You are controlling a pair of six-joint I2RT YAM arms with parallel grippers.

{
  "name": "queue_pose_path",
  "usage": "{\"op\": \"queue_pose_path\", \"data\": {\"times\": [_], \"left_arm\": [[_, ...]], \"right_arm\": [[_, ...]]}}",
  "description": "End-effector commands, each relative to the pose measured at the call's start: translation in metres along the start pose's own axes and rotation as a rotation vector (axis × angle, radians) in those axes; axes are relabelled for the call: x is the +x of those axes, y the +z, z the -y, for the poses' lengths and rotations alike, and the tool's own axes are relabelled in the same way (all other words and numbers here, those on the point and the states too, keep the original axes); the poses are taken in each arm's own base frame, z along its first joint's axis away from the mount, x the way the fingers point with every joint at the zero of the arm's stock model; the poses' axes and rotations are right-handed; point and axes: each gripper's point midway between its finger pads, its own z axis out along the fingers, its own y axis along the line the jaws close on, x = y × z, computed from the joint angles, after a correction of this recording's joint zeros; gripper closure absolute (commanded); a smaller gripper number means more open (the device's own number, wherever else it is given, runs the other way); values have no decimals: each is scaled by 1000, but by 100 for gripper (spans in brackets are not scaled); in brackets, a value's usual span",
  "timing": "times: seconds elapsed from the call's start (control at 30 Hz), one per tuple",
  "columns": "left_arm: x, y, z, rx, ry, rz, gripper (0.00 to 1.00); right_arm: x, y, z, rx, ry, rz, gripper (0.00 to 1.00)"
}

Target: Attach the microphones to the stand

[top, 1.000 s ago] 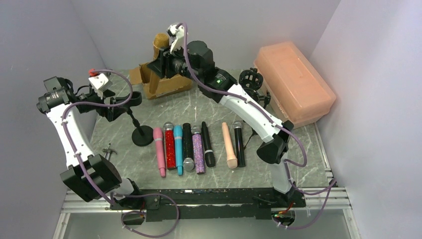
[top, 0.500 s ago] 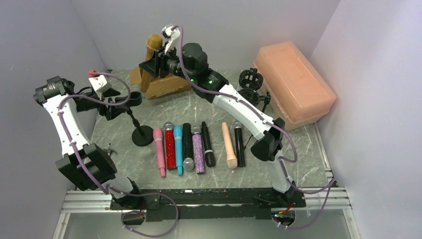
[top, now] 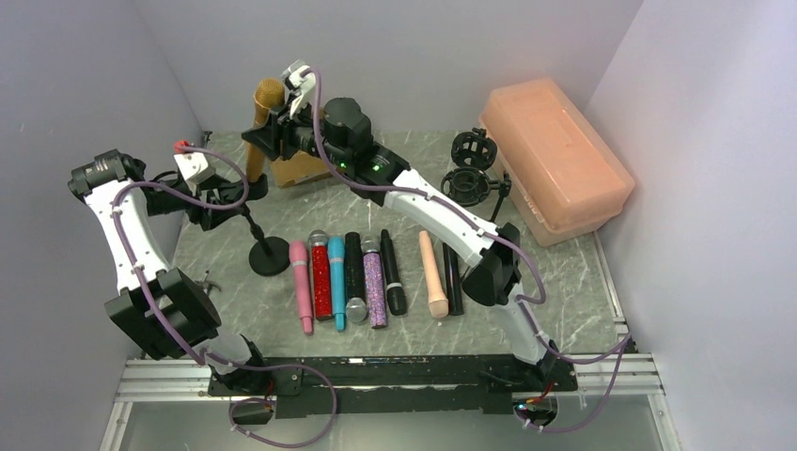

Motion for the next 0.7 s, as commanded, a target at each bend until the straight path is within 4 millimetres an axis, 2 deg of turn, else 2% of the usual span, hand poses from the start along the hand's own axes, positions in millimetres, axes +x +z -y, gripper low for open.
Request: {"op": "queue_pose_path", "data": {"times": [0.0,0.1,0.23,0.33,0.5,0.67], "left_arm": [[-6,-1,8,4,46,6,27],[-6,-1,10,3,52,3,25],[-13,-3,12,-10,70,32,13],[-20,-5,15,-24,94,49,9],[-27,-10,13,-46,105,62,7],[-22,-14,6,-65,114,50,9]], "right_arm": [[-56,-2,-19,-33,-61,159,94],[-48,1,-19,-35,-63,134,94],[-29,6,-14,-26,-66,96,94],[-22,8,-10,-15,-73,81,95],[-10,9,-6,-9,-73,53,95],[2,3,-7,-5,-59,-4,97]]}}
